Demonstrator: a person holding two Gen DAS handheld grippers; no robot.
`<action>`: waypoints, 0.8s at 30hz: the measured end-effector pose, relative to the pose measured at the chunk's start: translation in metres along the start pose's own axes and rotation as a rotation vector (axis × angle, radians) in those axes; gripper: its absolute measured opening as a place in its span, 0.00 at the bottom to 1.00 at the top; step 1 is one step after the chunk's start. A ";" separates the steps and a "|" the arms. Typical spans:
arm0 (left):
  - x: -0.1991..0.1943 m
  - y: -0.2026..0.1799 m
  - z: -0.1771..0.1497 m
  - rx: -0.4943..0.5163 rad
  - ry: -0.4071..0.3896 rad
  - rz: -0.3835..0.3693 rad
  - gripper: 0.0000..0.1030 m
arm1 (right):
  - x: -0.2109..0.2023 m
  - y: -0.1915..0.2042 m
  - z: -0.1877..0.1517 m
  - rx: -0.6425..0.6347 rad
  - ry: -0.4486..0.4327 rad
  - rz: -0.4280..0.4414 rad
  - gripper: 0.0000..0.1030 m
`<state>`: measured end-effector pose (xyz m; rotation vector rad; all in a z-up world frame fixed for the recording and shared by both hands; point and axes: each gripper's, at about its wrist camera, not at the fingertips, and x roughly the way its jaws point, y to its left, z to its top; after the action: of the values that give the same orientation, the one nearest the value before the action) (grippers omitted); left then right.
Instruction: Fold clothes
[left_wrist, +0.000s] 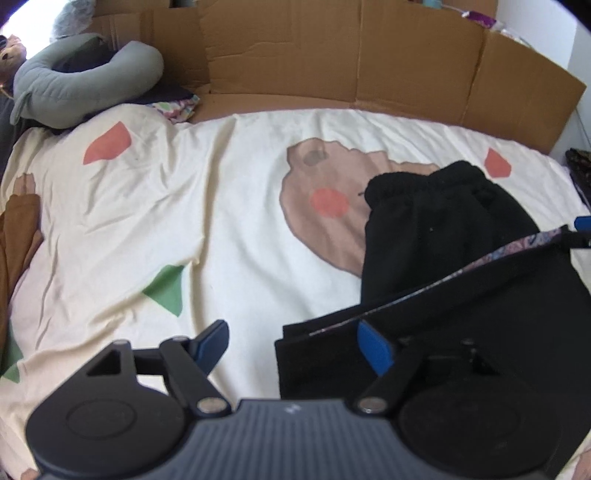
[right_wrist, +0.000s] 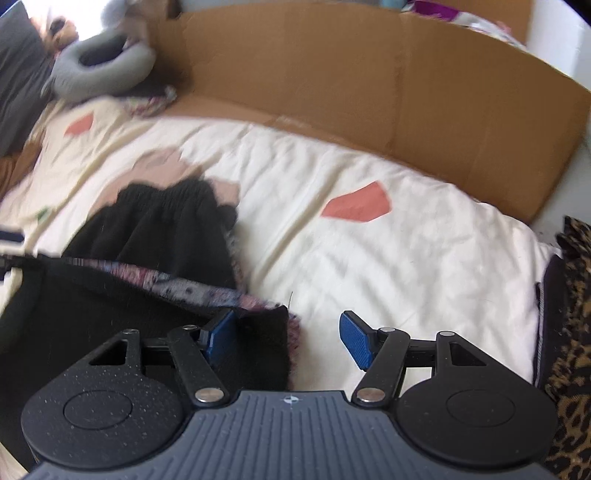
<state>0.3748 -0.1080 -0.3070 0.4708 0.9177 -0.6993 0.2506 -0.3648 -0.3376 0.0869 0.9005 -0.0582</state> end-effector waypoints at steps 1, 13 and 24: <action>-0.002 0.000 -0.001 -0.003 -0.004 -0.008 0.75 | -0.004 -0.004 0.000 0.023 -0.011 0.006 0.66; 0.009 0.002 -0.018 -0.023 -0.003 -0.045 0.55 | 0.012 -0.003 -0.014 0.018 0.046 0.114 0.40; 0.002 -0.001 -0.008 -0.004 -0.069 -0.017 0.03 | 0.008 -0.004 -0.010 0.009 -0.009 0.091 0.03</action>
<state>0.3700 -0.1039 -0.3129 0.4338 0.8590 -0.7248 0.2479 -0.3679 -0.3501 0.1354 0.8867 0.0219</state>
